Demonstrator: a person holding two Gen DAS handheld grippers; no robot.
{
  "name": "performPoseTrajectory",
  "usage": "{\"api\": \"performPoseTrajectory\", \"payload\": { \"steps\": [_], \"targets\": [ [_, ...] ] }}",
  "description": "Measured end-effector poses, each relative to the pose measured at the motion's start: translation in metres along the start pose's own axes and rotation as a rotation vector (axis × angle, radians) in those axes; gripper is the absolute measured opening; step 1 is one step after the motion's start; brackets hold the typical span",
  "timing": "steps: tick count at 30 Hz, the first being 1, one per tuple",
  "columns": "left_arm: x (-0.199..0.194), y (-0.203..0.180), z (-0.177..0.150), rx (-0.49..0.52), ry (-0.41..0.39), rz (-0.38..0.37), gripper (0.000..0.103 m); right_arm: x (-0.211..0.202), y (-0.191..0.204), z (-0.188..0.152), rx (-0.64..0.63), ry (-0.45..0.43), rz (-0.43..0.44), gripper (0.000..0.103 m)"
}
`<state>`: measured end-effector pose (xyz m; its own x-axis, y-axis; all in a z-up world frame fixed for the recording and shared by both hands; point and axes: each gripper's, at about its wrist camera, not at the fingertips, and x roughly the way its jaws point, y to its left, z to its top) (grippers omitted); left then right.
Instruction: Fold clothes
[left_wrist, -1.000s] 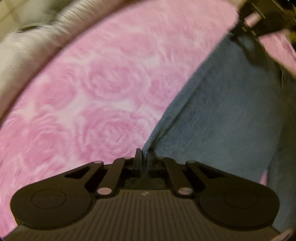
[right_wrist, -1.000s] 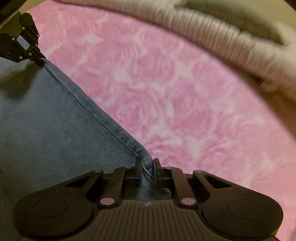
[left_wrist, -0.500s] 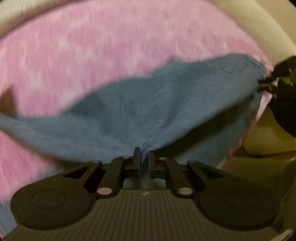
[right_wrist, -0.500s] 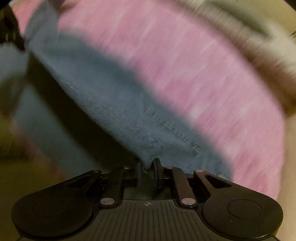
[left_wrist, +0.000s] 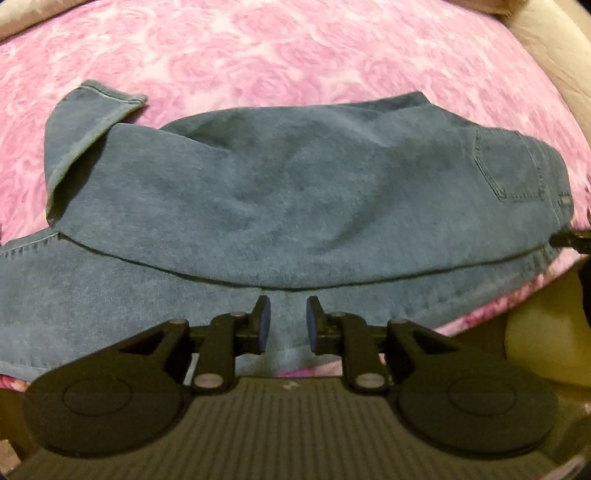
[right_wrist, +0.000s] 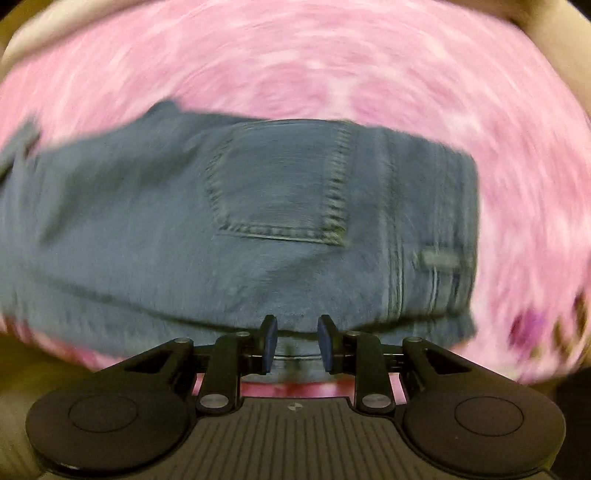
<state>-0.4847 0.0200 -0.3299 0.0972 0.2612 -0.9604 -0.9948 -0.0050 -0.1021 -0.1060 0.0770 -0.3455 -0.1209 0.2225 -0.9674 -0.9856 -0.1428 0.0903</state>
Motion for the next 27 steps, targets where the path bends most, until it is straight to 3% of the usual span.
{"api": "performPoseTrajectory", "payload": {
  "steps": [6,9,12,18,21,24,27],
  "targets": [
    [0.021,0.026,-0.006,-0.076,-0.132,-0.092,0.017,0.014,-0.033,-0.034,0.513,-0.156,0.198,0.028],
    [0.027,0.049,-0.011,-0.124,-0.215,-0.14,0.017,0.024,-0.036,-0.049,0.658,-0.266,0.259,0.028],
    [0.033,0.076,-0.019,-0.17,-0.304,-0.175,0.019,0.029,-0.027,-0.06,0.669,-0.383,0.262,0.032],
    [0.041,0.118,-0.052,-0.227,-0.45,-0.174,0.02,0.039,-0.012,-0.085,0.622,-0.573,0.287,0.039],
    [0.036,0.134,-0.075,-0.303,-0.468,-0.155,0.02,0.038,-0.008,-0.105,0.624,-0.662,0.299,0.039],
    [0.03,0.148,-0.098,-0.386,-0.479,-0.134,0.02,0.033,-0.002,-0.117,0.665,-0.666,0.291,0.04],
    [0.018,0.163,-0.11,-0.462,-0.53,-0.166,0.025,0.024,-0.007,-0.122,0.699,-0.632,0.364,0.042]
  ]
}}
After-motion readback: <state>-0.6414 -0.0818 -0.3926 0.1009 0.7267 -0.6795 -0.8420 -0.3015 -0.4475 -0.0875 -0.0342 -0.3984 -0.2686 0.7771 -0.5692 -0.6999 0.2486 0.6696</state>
